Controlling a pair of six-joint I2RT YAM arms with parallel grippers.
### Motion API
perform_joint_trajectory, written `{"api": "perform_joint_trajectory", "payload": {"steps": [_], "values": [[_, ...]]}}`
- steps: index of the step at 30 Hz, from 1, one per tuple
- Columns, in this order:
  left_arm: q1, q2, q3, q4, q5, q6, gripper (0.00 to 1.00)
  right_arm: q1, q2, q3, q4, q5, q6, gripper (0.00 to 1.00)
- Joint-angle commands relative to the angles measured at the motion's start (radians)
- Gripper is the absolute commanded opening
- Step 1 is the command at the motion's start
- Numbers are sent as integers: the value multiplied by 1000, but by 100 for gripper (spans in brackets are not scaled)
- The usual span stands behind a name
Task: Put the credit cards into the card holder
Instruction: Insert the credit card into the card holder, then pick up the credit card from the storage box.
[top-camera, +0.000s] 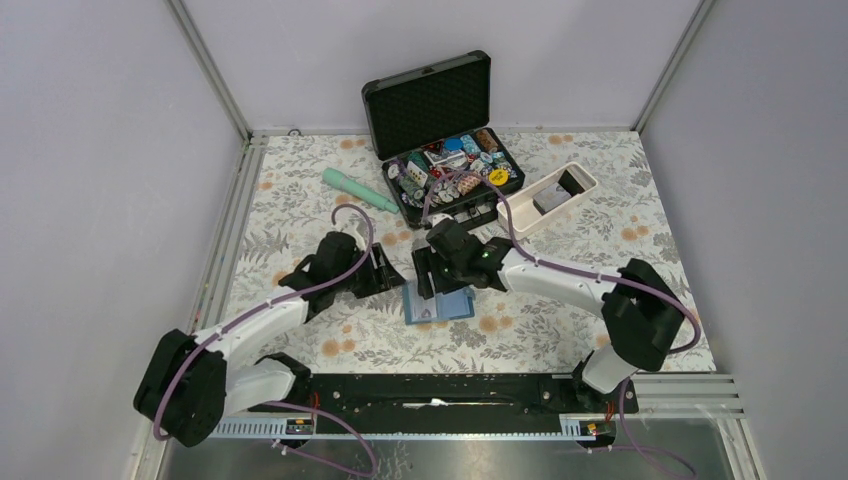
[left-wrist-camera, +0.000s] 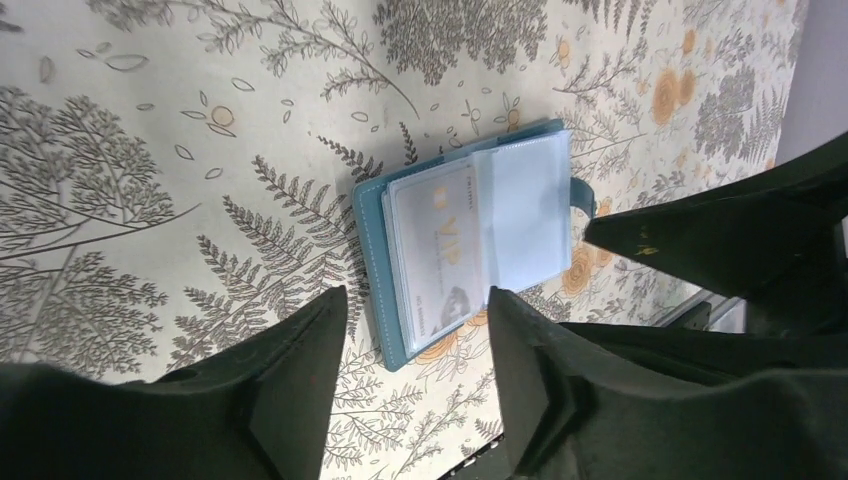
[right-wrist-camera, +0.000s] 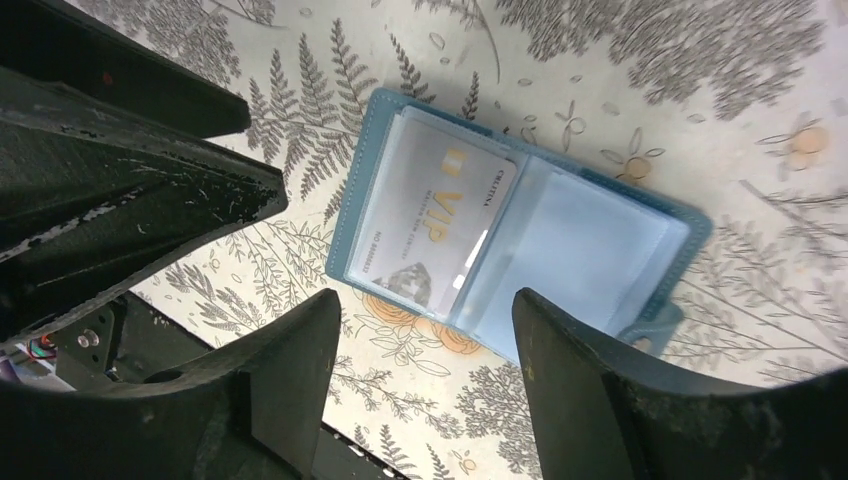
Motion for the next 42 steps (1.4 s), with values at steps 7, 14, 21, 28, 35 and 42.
{"api": "perform_joint_trajectory", "payload": {"steps": [7, 14, 21, 28, 35, 42], "values": [[122, -152, 227, -289, -37, 177, 95, -117, -129, 144, -189, 193, -193, 77], [280, -167, 453, -478, -17, 354, 99, -353, -62, 239, -245, 289, -326, 80], [363, -163, 488, -494, -103, 448, 99, -550, 125, 453, -275, 384, -453, 83], [386, -189, 454, -482, -92, 458, 99, -693, 341, 728, -391, 433, -583, 85], [386, -197, 447, -482, -86, 459, 99, -816, 555, 996, -523, 356, -624, 86], [386, -198, 448, -482, -76, 458, 99, -860, 698, 1185, -621, 365, -657, 85]]}}
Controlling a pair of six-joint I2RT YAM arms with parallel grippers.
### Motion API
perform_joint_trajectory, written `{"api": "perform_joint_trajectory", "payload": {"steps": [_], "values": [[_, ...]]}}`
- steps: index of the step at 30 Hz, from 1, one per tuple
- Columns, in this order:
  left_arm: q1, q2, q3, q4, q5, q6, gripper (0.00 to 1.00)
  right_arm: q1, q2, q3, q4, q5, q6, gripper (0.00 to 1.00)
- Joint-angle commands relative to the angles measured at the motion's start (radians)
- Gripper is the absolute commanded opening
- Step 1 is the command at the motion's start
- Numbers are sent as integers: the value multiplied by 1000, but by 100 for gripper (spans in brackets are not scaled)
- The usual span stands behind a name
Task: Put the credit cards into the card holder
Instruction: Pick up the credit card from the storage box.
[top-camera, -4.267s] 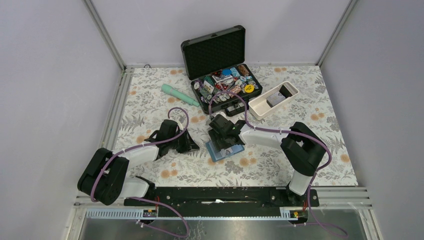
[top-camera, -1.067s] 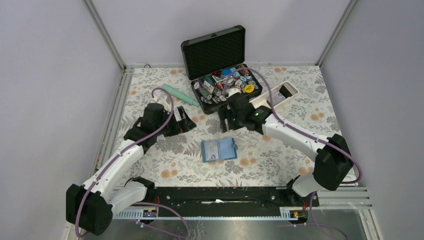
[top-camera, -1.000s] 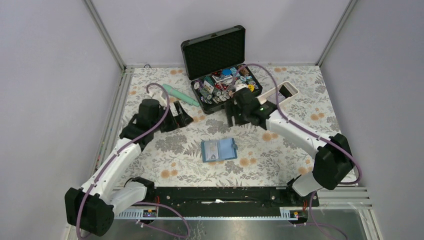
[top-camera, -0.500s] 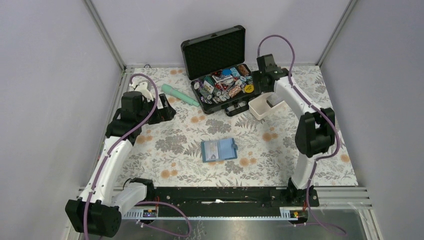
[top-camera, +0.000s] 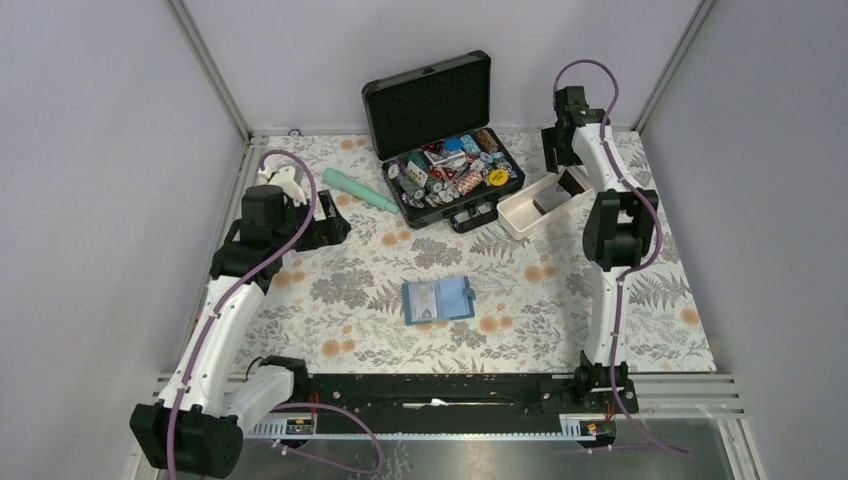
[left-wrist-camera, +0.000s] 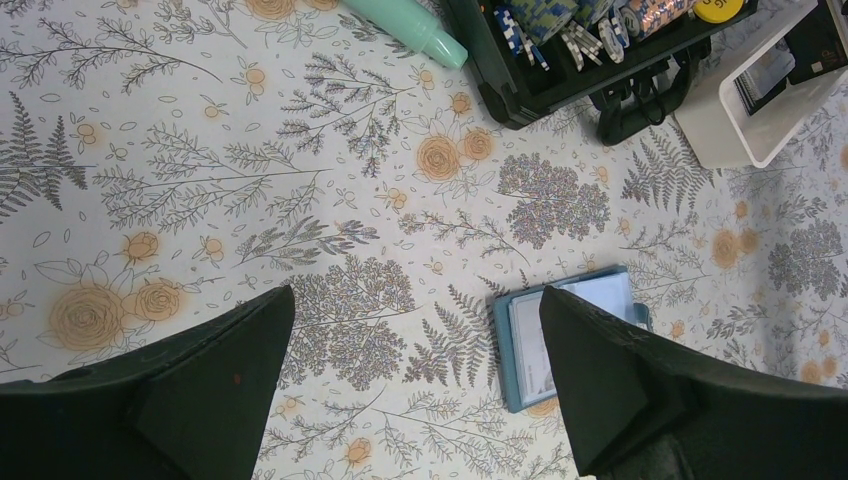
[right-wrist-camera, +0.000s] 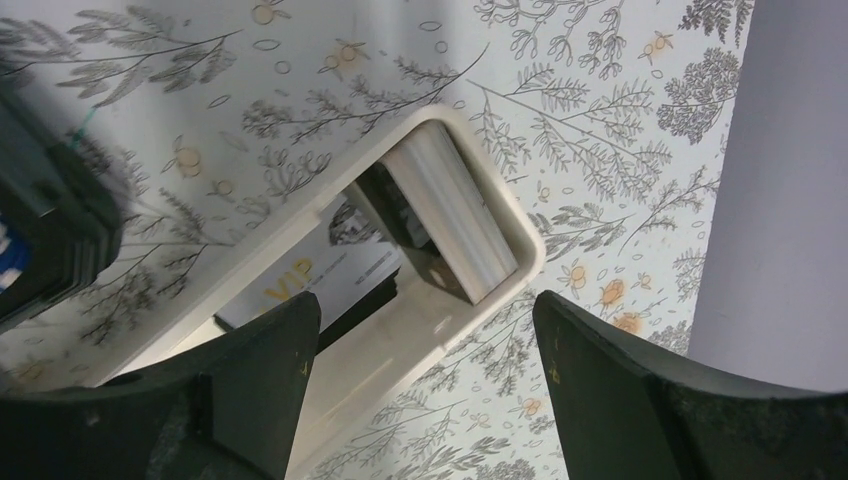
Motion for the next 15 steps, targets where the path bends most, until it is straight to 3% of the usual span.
{"api": "perform_joint_trajectory", "payload": {"steps": [1, 15], "values": [[5, -21, -5, 28, 0, 18, 99, -5, 77, 146, -119, 25, -49, 85], [5, -11, -2, 30, 11, 14, 99, -9, 150, 131, -118, 122, -112, 84]]}}
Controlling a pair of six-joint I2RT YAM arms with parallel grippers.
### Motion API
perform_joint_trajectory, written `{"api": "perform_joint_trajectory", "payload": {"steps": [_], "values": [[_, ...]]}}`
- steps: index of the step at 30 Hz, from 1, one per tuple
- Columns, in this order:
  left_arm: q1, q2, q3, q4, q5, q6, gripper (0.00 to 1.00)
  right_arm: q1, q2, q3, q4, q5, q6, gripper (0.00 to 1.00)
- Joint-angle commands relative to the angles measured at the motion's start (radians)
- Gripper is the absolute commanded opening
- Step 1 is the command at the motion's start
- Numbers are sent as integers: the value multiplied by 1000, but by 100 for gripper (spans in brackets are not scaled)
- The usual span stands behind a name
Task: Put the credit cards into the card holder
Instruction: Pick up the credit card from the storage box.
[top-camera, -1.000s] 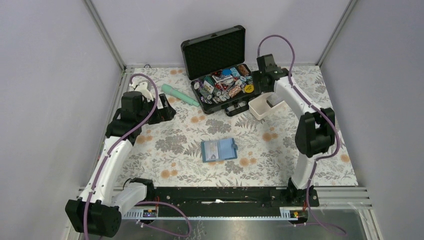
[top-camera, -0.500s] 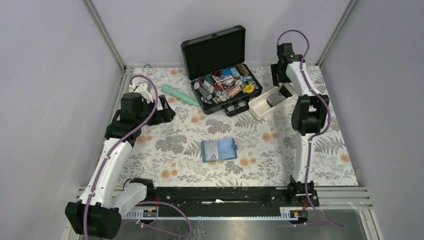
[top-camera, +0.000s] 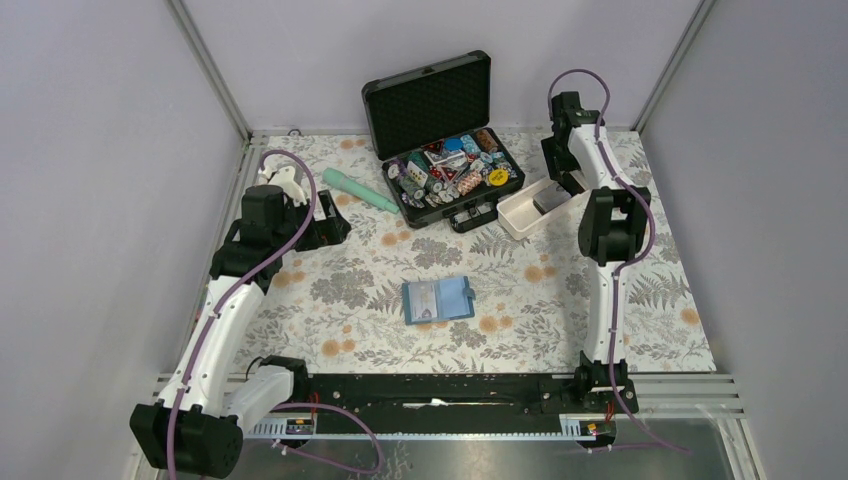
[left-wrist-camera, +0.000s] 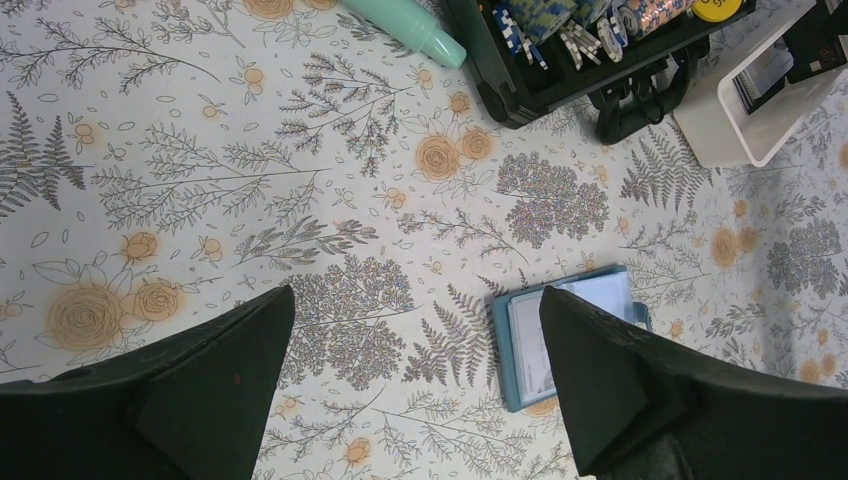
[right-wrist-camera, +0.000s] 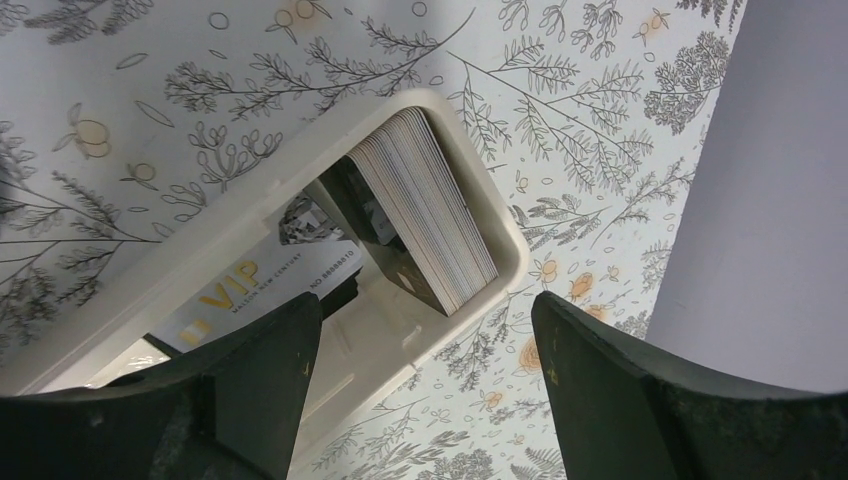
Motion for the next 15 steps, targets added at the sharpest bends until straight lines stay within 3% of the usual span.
{"api": "perform_joint_trajectory", "payload": {"steps": [1, 15], "values": [[5, -10, -2, 31, 10, 14, 99, 4, 36, 12, -14, 84, -40, 84], [13, -3, -1, 33, 22, 9, 99, 4, 80, 20, 18, 155, -45, 78]]}}
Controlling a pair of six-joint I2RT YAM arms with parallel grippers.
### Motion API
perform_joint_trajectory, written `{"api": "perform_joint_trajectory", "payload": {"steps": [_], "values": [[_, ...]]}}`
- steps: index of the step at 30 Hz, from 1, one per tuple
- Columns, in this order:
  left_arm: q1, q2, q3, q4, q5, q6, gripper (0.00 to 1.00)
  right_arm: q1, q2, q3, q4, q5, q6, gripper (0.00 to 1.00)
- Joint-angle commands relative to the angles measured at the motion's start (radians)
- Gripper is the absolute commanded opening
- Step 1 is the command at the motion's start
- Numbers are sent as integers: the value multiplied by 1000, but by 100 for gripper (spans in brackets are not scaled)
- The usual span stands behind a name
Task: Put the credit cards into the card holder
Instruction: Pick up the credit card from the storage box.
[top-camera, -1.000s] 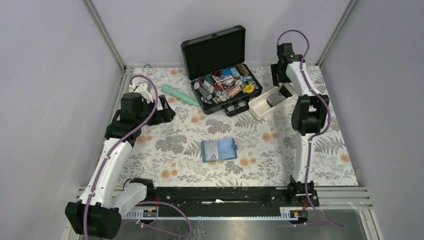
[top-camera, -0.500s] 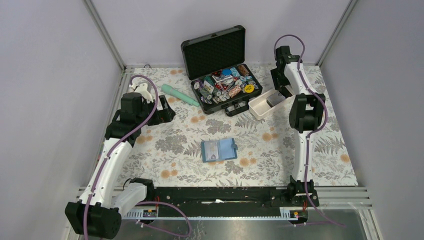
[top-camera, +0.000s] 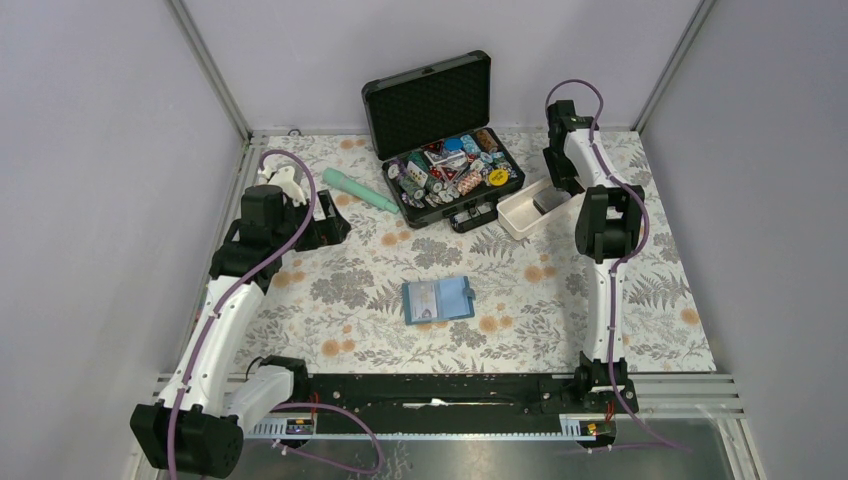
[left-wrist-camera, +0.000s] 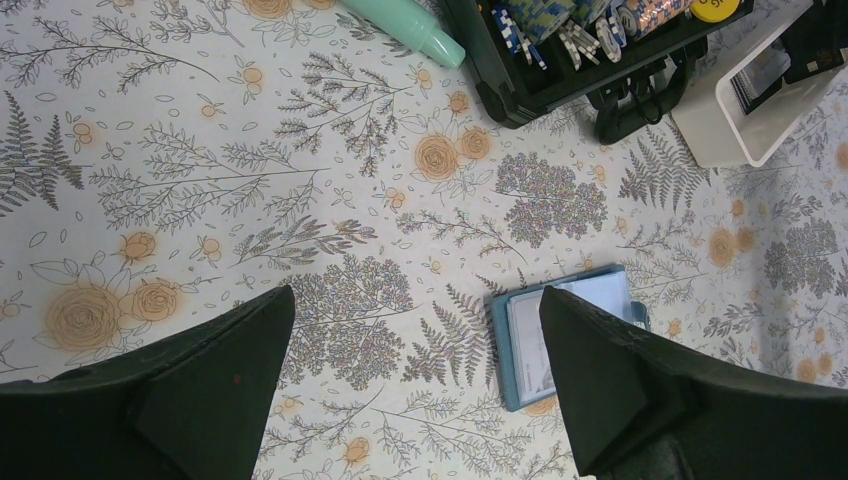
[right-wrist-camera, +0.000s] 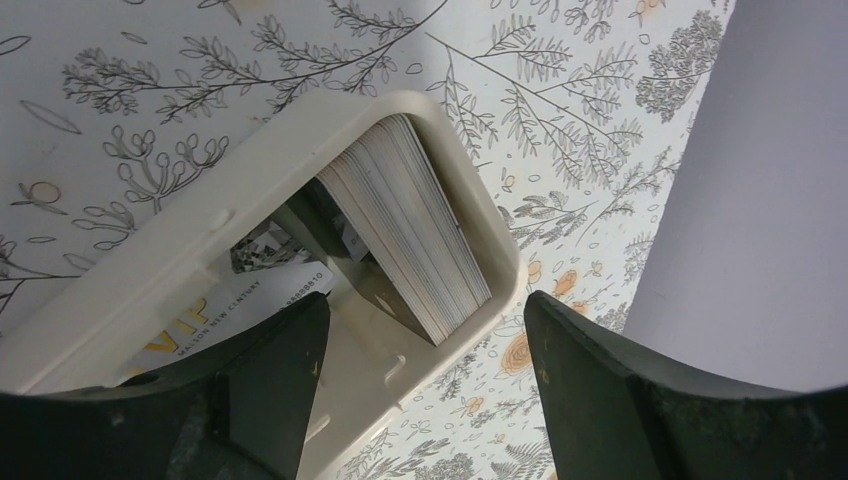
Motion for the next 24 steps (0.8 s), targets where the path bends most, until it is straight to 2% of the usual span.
{"api": "perform_joint_trajectory", "payload": {"steps": [1, 7, 17, 24], "values": [[9, -3, 0, 34, 14, 9, 99, 4, 19, 21, 19, 64, -15, 78], [11, -5, -2, 34, 16, 9, 99, 4, 29, 43, 22, 97, -23, 72], [13, -7, -2, 35, 18, 10, 99, 4, 9, 51, 40, 130, -36, 49], [12, -8, -3, 36, 21, 8, 99, 3, -12, 43, 44, 122, -31, 42]]}}
